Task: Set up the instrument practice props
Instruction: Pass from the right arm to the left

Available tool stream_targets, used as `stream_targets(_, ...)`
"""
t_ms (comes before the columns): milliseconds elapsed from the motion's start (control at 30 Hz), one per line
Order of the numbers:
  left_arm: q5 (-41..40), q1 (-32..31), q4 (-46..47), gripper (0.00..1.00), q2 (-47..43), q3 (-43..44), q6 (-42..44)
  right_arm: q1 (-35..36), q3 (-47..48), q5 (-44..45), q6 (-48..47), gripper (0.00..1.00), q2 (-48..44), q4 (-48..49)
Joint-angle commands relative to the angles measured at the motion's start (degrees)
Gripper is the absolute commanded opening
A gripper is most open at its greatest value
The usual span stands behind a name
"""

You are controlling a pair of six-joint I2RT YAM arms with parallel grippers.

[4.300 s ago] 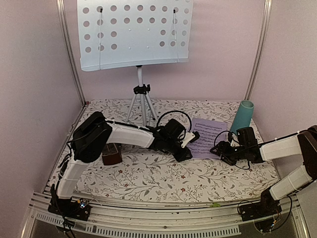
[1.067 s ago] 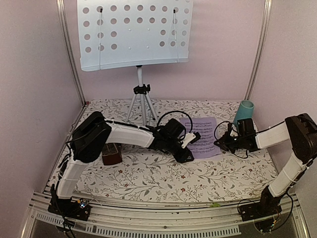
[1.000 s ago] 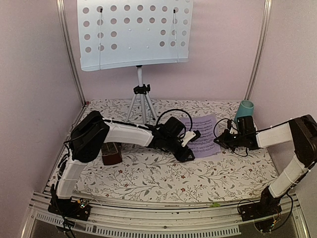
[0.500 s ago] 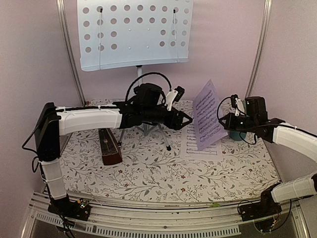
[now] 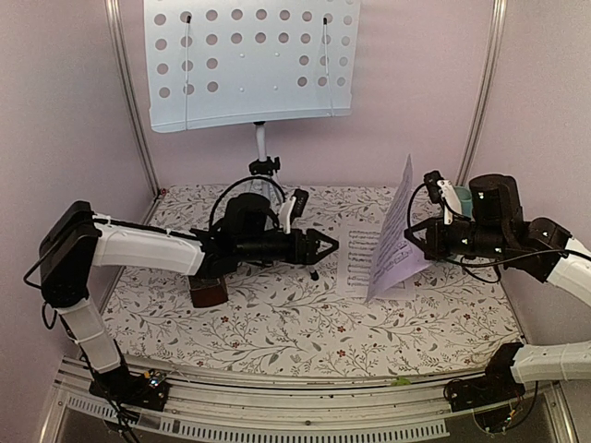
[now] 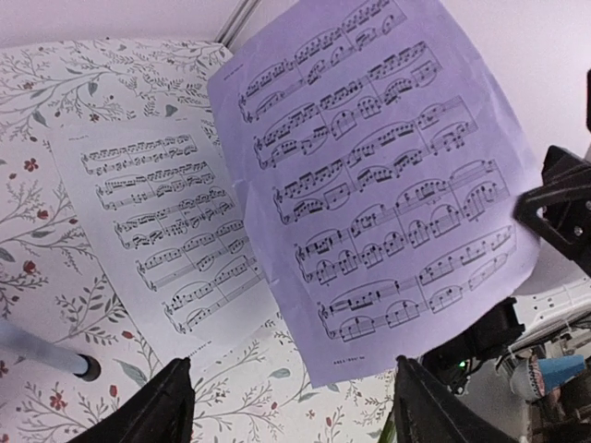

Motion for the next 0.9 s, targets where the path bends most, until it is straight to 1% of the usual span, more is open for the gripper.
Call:
stream_targets(0,0.7,-1.0,14.8,0.75,-2.3,-6.4,-10.3,6.5,3.4,1.7,1.0,0.00,-0.8,-6.6)
stream_targets(200,3.3,-2.0,30.9,0.83,0.4,-15.8,-25.0,13.4,5.9,0.6,1.7,0.00,-0.4,-7.1)
stream_targets(300,4.0,-3.4,41.7,0.84,3.7,-19.7,-32.6,15.4,7.7,0.1,1.4,0.00,1.0,-7.1)
stream_targets(433,2.8,-5.3,54.7,0.84,8.2,-22.2,-41.1,17.9,10.3,-0.7,1.1,0.00,3.5,-7.5)
stream_targets(567,1.1,-7.0,61.4,0.85,9.8,-22.1,-44.6,19.1,13.6,-2.2,0.9,0.00,5.2,-8.2)
stream_targets(767,-1.9,-7.6,63.8,0.87,9.7,-21.0,-45.5,19.6,19.7,-3.9,1.3,0.00,6.3,-10.0)
stream_targets(867,-2.9,-7.5,68.2,0.86,10.1,-20.6,-45.9,19.6,21.8,-4.2,1.6,0.00,6.9,-11.9)
